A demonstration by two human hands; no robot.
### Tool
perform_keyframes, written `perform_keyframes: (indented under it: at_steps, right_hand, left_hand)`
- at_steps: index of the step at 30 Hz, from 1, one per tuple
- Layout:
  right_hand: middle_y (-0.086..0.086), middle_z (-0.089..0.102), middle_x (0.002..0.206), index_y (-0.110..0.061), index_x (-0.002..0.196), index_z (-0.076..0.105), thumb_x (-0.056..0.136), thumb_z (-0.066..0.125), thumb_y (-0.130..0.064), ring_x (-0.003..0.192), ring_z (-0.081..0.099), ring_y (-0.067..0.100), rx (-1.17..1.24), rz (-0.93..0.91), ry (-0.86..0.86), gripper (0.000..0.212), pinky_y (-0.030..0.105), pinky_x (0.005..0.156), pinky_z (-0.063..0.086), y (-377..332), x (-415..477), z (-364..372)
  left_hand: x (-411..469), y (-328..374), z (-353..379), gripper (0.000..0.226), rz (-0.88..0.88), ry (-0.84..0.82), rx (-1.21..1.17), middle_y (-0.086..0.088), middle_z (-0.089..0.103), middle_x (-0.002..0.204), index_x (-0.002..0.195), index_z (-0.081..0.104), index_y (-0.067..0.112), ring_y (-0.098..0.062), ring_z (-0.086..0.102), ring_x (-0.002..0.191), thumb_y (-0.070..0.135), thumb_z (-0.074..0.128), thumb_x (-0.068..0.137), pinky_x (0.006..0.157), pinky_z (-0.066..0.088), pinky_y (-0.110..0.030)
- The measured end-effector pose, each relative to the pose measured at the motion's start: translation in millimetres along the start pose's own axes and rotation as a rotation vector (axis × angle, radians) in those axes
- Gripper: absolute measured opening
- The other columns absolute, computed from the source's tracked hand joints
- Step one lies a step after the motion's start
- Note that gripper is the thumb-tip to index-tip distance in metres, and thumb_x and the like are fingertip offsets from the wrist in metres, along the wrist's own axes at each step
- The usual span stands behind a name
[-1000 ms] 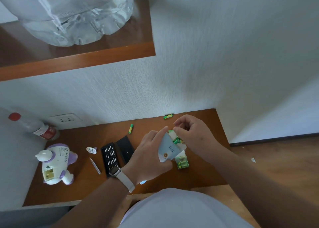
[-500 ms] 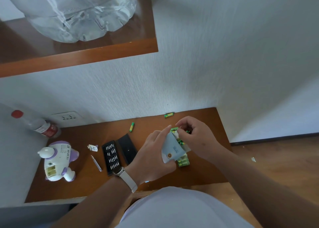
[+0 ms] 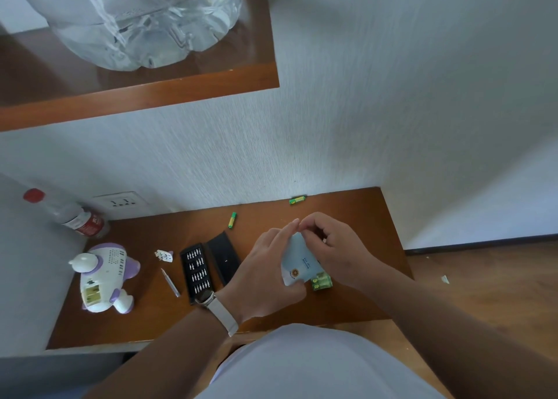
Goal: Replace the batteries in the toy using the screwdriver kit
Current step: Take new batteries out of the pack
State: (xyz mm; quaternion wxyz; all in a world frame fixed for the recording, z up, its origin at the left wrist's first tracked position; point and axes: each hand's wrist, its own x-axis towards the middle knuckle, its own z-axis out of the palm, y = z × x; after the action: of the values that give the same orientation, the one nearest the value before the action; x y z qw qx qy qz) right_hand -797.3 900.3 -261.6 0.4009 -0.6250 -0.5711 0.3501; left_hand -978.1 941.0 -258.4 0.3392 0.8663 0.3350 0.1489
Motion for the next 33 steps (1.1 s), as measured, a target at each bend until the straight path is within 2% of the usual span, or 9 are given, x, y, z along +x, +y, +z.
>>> perform_keyframes:
  at_steps: [3,6,12,17,19,22,25,30,33]
  right_hand:
    - [-0.01,0.062,0.083,-0.04,0.094,0.055,0.099,0.043,-0.038,0.07,0.062,0.009,-0.04,0.035,0.009,0.014,0.029,0.055,0.054,1.3,3.3,3.3]
    - [-0.013,0.058,0.083,-0.041,0.089,0.053,0.097,0.041,-0.044,0.073,0.058,0.007,-0.039,0.029,0.008,0.015,0.027,0.059,0.051,-1.0,6.4,4.8]
    - [-0.012,0.052,0.087,-0.045,0.092,0.051,0.094,0.049,-0.042,0.074,0.05,0.0,-0.016,0.01,0.011,0.005,0.015,0.059,0.045,0.0,6.1,0.7]
    - [-0.01,0.052,0.097,-0.034,0.099,0.054,0.095,0.054,-0.028,0.087,0.055,0.006,0.014,0.066,0.194,0.007,0.014,0.068,0.047,3.8,6.0,-4.8]
    - [-0.009,0.054,0.097,-0.034,0.099,0.053,0.097,0.054,-0.025,0.087,0.056,0.008,0.047,0.131,0.226,0.009,0.011,0.065,0.047,5.3,4.8,-9.1]
    - [-0.006,0.061,0.092,-0.032,0.097,0.058,0.099,0.052,-0.03,0.083,0.061,0.01,0.195,0.289,0.192,0.007,0.012,0.06,0.049,8.2,3.6,-16.9]
    - [0.002,0.068,0.088,-0.022,0.098,0.067,0.101,0.049,-0.032,0.071,0.062,0.007,0.445,0.405,0.079,0.021,0.017,0.059,0.051,8.9,0.5,-23.7]
    - [-0.002,0.069,0.079,-0.019,0.1,0.07,0.102,0.049,-0.036,0.061,0.057,0.008,0.532,0.378,-0.024,0.026,0.022,0.056,0.049,6.8,-6.7,-28.8]
    - [0.006,0.07,0.084,-0.021,0.101,0.067,0.1,0.051,-0.036,0.061,0.057,0.009,0.453,0.333,-0.012,0.022,0.021,0.055,0.049,6.6,-8.2,-28.9]
  left_hand:
    - [0.5,4.5,-0.2,0.094,0.002,0.005,-0.032,0.05,0.025,0.116,0.141,0.01,0.063,-0.004,0.045,0.116,0.047,0.066,0.068,0.086,0.053,-0.016]
    - [2.5,7.9,1.9,0.094,-0.005,0.009,-0.057,0.05,0.026,0.119,0.146,0.015,0.053,-0.005,0.046,0.116,0.046,0.066,0.067,0.09,0.055,-0.023]
    - [5.1,8.8,4.3,0.098,-0.047,0.026,-0.076,0.028,0.038,0.121,0.154,0.021,0.036,-0.01,0.048,0.117,0.043,0.071,0.07,0.091,0.057,-0.027]
    - [8.4,7.1,7.1,0.093,-0.098,0.075,-0.076,0.017,0.041,0.124,0.154,0.026,0.033,-0.011,0.048,0.119,0.04,0.076,0.075,0.09,0.058,-0.025]
    - [10.9,6.1,7.6,0.089,-0.098,0.103,-0.063,0.014,0.044,0.127,0.152,0.032,0.028,-0.01,0.048,0.119,0.042,0.074,0.075,0.09,0.057,-0.026]
    - [14.1,4.2,5.8,0.085,-0.109,0.125,-0.041,0.014,0.046,0.13,0.149,0.036,0.029,-0.009,0.047,0.12,0.05,0.07,0.074,0.091,0.058,-0.028]
    - [16.7,2.9,2.5,0.085,-0.091,0.122,-0.031,0.016,0.045,0.13,0.149,0.036,0.032,-0.006,0.044,0.122,0.057,0.064,0.073,0.09,0.058,-0.029]
    - [21.1,3.1,-2.2,0.085,-0.041,0.132,0.021,0.019,0.043,0.129,0.151,0.037,0.031,0.0,0.039,0.123,0.055,0.063,0.074,0.09,0.057,-0.024]
    - [22.6,5.9,-1.7,0.084,-0.006,0.131,0.073,0.014,0.048,0.129,0.15,0.038,0.031,0.003,0.038,0.117,0.054,0.063,0.074,0.087,0.054,-0.018]
